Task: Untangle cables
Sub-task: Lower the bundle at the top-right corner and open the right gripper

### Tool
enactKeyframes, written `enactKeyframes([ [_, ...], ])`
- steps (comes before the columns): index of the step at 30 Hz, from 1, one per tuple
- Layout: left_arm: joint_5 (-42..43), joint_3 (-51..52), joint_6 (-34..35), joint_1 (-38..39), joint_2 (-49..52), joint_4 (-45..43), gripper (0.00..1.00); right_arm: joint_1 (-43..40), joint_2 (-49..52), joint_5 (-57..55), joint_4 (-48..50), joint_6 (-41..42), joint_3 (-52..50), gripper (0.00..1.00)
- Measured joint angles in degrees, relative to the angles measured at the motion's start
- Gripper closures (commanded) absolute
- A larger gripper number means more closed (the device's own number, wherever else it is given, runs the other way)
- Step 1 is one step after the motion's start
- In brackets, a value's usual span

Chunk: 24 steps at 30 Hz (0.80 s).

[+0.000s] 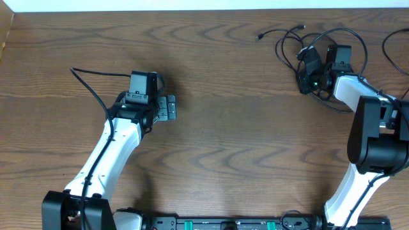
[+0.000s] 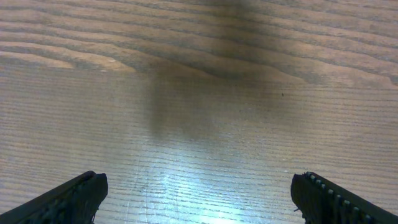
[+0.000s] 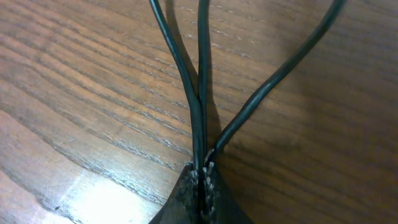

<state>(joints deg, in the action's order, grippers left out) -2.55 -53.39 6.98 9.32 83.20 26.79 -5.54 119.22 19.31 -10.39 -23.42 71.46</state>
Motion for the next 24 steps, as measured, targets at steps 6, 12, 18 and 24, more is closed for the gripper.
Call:
enactKeyframes([
  [6,0.0,0.0,0.0,0.0,0.0,0.0,0.01,0.1,0.3,-0.6,1.1,4.0,0.0,0.99],
  [12,0.0,0.0,0.0,0.0,0.0,0.0,0.01,0.2,3.1,-2.0,10.6,10.8,0.1,0.99],
  [18,0.0,0.0,0.0,0.0,0.0,0.0,0.01,0.0,7.4,-5.5,18.8,18.6,2.2,0.99],
  [24,0.0,0.0,0.0,0.0,0.0,0.0,0.01,-3.0,10.4,-4.9,20.4,27.5,5.1,0.99],
])
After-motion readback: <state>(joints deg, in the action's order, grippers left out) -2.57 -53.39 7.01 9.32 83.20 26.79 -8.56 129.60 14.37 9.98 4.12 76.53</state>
